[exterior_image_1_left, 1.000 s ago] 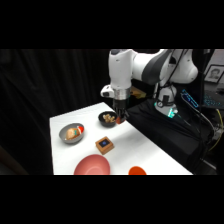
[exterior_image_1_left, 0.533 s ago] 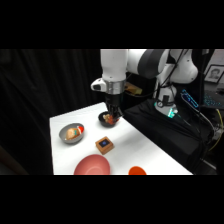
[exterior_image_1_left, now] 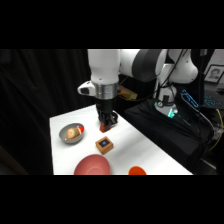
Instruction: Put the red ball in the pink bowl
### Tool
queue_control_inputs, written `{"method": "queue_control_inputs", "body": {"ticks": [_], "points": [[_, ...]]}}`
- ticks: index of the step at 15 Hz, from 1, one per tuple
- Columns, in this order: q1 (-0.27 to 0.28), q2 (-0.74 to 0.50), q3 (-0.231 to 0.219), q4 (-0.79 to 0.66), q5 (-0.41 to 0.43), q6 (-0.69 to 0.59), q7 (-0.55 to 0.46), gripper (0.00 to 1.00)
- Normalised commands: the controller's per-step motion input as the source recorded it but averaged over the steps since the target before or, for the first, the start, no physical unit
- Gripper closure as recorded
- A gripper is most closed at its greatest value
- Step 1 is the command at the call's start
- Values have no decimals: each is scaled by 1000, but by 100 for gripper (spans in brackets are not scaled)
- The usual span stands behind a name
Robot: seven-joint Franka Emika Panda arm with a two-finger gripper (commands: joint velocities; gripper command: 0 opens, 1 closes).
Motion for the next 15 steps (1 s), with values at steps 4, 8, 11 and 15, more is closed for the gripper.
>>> {"method": "queue_control_inputs", "body": {"ticks": [4, 8, 11, 15], "points": [[9, 333, 24, 494, 126, -106, -50, 98], [33, 335, 18, 446, 133, -51, -10, 98], [48, 337, 13, 417, 116, -5, -2, 98], [50, 340, -1, 406, 110, 14, 17, 98]]}}
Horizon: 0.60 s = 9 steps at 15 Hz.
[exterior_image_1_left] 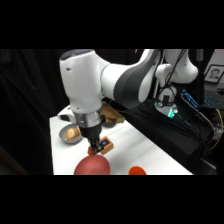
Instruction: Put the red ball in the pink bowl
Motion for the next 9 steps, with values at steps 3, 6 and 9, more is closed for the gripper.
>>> {"method": "queue_control_inputs", "body": {"ticks": [3, 6, 9], "points": [[44, 345, -3, 370, 129, 47, 21, 98], [40, 324, -13, 351, 126, 53, 20, 98], [34, 294, -22, 336, 133, 54, 31, 98]]}}
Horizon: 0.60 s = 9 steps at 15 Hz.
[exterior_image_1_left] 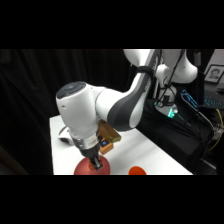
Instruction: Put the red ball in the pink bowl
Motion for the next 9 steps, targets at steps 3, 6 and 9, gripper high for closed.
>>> {"method": "queue_control_inputs", "body": {"ticks": [3, 6, 9], "points": [[19, 263, -18, 312, 149, 42, 31, 98], [14, 225, -38, 286, 118, 32, 32, 98], [2, 211, -50, 292, 99, 1, 31, 58]]}}
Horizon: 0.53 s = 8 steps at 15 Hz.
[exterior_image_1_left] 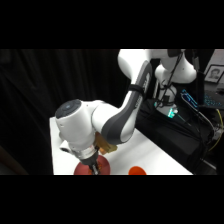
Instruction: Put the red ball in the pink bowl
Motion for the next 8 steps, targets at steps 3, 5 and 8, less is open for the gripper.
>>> {"method": "queue_control_inputs", "body": {"ticks": [3, 5, 8], "points": [[14, 174, -55, 288, 72, -50, 33, 33], [40, 136, -55, 289, 43, -172, 48, 16], [30, 42, -12, 216, 56, -256, -6, 0]]}}
